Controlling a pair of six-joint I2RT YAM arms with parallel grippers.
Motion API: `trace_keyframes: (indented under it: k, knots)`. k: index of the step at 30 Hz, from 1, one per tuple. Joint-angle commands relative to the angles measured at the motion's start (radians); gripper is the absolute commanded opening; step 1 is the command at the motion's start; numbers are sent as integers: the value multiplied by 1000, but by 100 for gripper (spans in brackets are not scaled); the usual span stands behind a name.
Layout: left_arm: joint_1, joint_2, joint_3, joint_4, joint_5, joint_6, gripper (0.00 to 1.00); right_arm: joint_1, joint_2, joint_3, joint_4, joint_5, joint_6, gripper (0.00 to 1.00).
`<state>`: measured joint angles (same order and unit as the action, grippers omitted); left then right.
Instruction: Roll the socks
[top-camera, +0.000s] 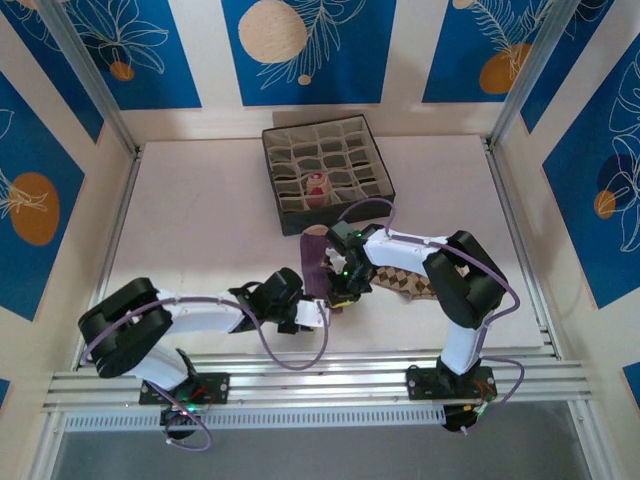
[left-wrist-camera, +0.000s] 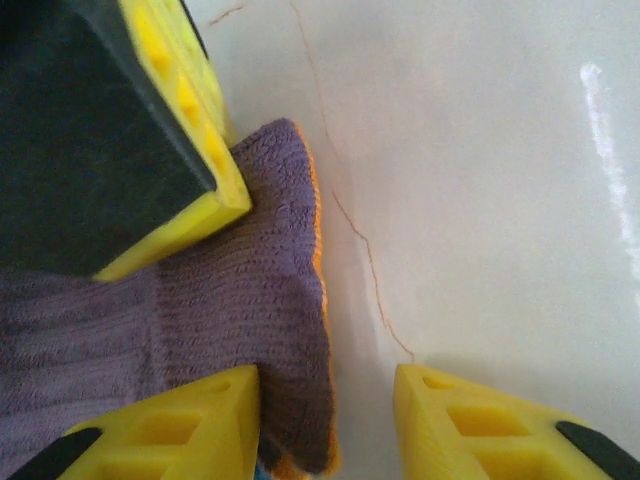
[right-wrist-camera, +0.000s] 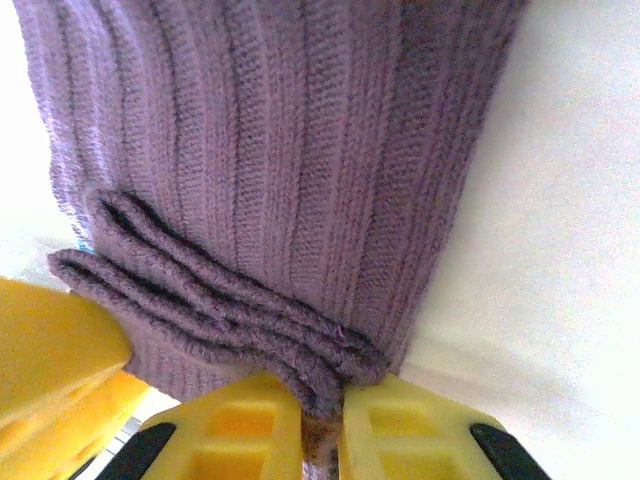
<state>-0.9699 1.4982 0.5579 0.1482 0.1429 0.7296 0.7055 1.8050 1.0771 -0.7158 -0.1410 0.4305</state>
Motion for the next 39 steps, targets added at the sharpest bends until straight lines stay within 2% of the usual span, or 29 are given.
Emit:
trace_keyframes:
  k: [1, 3, 5, 8, 10, 12, 15, 21, 28, 32, 35, 39]
  knots:
    - [-29, 43, 37, -4, -24, 63, 38, -7, 33, -48, -69, 26, -22, 13]
    - [-46, 69, 39, 3, -48, 65, 37, -10, 8, -56, -50, -9, -31, 13]
    - [-54, 97, 57, -13, -62, 46, 31, -18, -26, -71, -32, -53, -34, 14]
    - [-55, 124, 88, -48, -66, 4, 12, -36, -75, -96, -12, -89, -42, 18]
    - [-55, 135, 99, -68, -55, -17, 0, -51, -102, -110, -13, -97, -48, 27]
    - [-53, 138, 111, -96, -36, -40, 0, -70, -131, -126, -17, -97, -50, 35]
    - [-36, 121, 118, -137, 33, -85, 0, -102, -190, -154, -10, -108, -43, 40]
    - [37, 63, 105, -168, 265, -202, 0, -134, -292, -199, 55, -149, -13, 38]
    - [134, 88, 148, -225, 517, -296, 0, -107, -302, -282, 268, -301, 21, 24]
    - [194, 131, 190, -268, 653, -345, 0, -86, -246, -309, 345, -332, 32, 24]
    - [231, 164, 221, -304, 709, -380, 0, -80, -215, -331, 406, -366, 37, 25]
    - [273, 193, 241, -321, 754, -434, 0, -82, -225, -370, 463, -373, 37, 36]
